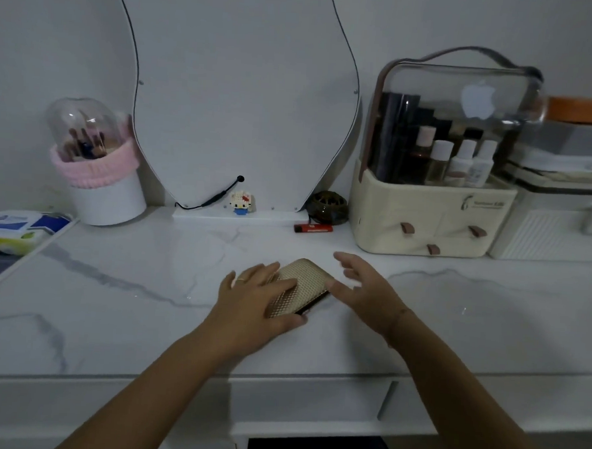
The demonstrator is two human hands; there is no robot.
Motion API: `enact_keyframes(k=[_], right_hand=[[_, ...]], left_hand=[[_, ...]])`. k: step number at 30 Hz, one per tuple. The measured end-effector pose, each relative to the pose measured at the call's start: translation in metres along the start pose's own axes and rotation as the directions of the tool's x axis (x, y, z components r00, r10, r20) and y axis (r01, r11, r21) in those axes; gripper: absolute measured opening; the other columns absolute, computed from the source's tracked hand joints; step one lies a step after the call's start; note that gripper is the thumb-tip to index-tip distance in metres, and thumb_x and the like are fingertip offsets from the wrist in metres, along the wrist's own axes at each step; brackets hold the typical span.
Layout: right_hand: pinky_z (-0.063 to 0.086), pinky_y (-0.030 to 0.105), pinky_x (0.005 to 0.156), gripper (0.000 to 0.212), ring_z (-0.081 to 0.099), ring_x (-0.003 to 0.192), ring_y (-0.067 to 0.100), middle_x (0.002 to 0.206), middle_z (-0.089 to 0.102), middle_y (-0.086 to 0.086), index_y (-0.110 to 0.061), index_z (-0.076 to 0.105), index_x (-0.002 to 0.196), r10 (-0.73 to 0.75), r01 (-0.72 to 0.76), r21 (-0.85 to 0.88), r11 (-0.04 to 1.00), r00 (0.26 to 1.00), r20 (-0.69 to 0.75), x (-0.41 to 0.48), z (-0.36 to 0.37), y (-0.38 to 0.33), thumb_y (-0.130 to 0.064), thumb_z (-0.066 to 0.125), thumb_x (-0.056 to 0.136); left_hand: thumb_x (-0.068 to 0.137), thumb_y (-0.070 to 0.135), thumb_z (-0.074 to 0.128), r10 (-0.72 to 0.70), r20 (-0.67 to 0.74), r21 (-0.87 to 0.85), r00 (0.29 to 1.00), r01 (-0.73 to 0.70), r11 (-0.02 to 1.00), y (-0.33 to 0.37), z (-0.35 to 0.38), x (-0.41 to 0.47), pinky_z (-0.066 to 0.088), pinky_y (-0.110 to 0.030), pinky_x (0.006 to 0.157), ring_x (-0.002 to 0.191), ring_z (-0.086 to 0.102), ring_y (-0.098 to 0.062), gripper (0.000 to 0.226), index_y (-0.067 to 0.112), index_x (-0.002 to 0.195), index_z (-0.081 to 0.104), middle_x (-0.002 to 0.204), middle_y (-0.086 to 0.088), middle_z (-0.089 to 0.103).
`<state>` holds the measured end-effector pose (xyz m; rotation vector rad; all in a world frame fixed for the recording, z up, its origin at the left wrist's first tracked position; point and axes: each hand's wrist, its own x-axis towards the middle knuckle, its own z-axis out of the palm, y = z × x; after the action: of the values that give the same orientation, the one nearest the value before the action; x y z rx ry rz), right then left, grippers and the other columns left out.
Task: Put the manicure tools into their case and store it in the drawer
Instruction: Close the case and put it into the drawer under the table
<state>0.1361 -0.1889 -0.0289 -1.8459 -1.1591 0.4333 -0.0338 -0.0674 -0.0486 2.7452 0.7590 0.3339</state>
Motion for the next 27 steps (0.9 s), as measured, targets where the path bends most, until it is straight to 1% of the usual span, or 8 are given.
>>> enact_keyframes(k=[3, 5, 8, 11, 18, 21, 25, 27], right_hand=[[0.026, 0.023, 0.105, 0.063, 0.031, 0.127, 0.007, 0.147, 0.033, 0.000, -0.021, 0.030, 0.141, -0.083, 0.089, -0.065, 0.994, 0.992, 0.097, 0.013, 0.014, 0.005, -0.029, 0.059, 0.086], [0.023, 0.027, 0.112, 0.065, 0.027, 0.133, 0.008, 0.149, 0.029, 0.001, -0.022, 0.029, 0.141, -0.110, 0.127, -0.128, 0.984, 0.985, 0.135, 0.020, 0.024, 0.008, -0.033, 0.060, 0.085], [0.020, 0.040, 0.116, 0.062, 0.021, 0.139, 0.014, 0.151, 0.025, 0.001, -0.027, 0.035, 0.139, -0.084, 0.107, -0.201, 0.974, 0.989, 0.123, 0.024, 0.034, 0.014, -0.042, 0.058, 0.084], [0.021, 0.042, 0.115, 0.060, 0.022, 0.139, 0.014, 0.151, 0.026, 0.000, -0.027, 0.037, 0.137, -0.104, 0.125, -0.220, 0.967, 0.989, 0.105, 0.025, 0.037, 0.018, -0.044, 0.058, 0.083], [0.022, 0.043, 0.114, 0.061, 0.023, 0.139, 0.015, 0.149, 0.029, 0.003, -0.022, 0.039, 0.136, -0.144, 0.164, -0.251, 0.954, 0.985, 0.096, 0.027, 0.039, 0.021, -0.039, 0.062, 0.082], [0.021, 0.043, 0.115, 0.060, 0.022, 0.139, 0.014, 0.149, 0.028, 0.003, -0.023, 0.039, 0.136, -0.109, 0.133, -0.238, 0.962, 0.988, 0.112, 0.027, 0.038, 0.018, -0.038, 0.062, 0.082], [0.017, 0.037, 0.117, 0.063, 0.019, 0.141, 0.015, 0.153, 0.020, 0.003, -0.022, 0.030, 0.141, -0.064, 0.103, -0.273, 0.957, 0.987, 0.149, 0.022, 0.035, 0.007, -0.039, 0.056, 0.086], [0.019, 0.032, 0.116, 0.066, 0.020, 0.141, 0.014, 0.154, 0.020, 0.002, -0.020, 0.023, 0.144, -0.043, 0.070, -0.175, 0.982, 0.987, 0.158, 0.006, 0.030, 0.000, -0.036, 0.054, 0.088]], left_hand=[[0.062, 0.079, 0.040, -0.021, -0.053, -0.157, 0.998, 0.012, 0.988, -0.011, 0.001, -0.009, 0.007, -0.043, 0.117, 0.141, 0.017, -0.011, 0.075, 0.051, 0.131, 0.040, 0.151, 0.015, 0.024], [0.069, 0.069, 0.051, -0.012, -0.114, -0.285, 0.993, -0.021, 0.958, -0.020, 0.001, -0.009, 0.014, -0.042, 0.117, 0.140, 0.020, -0.013, 0.057, 0.052, 0.123, 0.045, 0.145, 0.017, 0.029], [0.088, 0.043, 0.055, -0.034, -0.096, -0.395, 0.995, -0.007, 0.919, -0.028, -0.001, -0.004, 0.008, -0.032, 0.116, 0.144, 0.007, -0.012, 0.037, 0.045, 0.124, 0.048, 0.152, 0.008, 0.023], [0.093, 0.038, 0.046, -0.013, -0.048, -0.375, 0.999, -0.006, 0.927, -0.030, -0.003, -0.001, 0.003, -0.024, 0.111, 0.144, 0.000, -0.010, 0.042, 0.034, 0.135, 0.043, 0.156, 0.002, 0.018], [0.094, 0.034, 0.048, -0.005, -0.068, -0.319, 0.998, -0.017, 0.948, -0.028, 0.001, -0.001, 0.004, -0.021, 0.109, 0.145, 0.000, -0.012, 0.043, 0.031, 0.136, 0.043, 0.156, 0.001, 0.018], [0.094, 0.034, 0.048, -0.004, -0.063, -0.302, 0.998, -0.015, 0.953, -0.028, 0.000, -0.001, 0.003, -0.021, 0.109, 0.145, 0.000, -0.013, 0.043, 0.030, 0.137, 0.043, 0.156, -0.001, 0.018], [0.095, 0.036, 0.045, -0.020, -0.073, -0.223, 0.997, 0.003, 0.975, -0.026, -0.003, -0.001, 0.003, -0.032, 0.115, 0.145, 0.006, -0.017, 0.043, 0.030, 0.137, 0.042, 0.156, -0.003, 0.021], [0.095, 0.043, 0.041, -0.007, -0.098, -0.132, 0.995, -0.006, 0.991, -0.021, -0.001, -0.003, -0.001, -0.039, 0.116, 0.145, 0.007, -0.016, 0.045, 0.031, 0.138, 0.040, 0.155, 0.001, 0.024]])
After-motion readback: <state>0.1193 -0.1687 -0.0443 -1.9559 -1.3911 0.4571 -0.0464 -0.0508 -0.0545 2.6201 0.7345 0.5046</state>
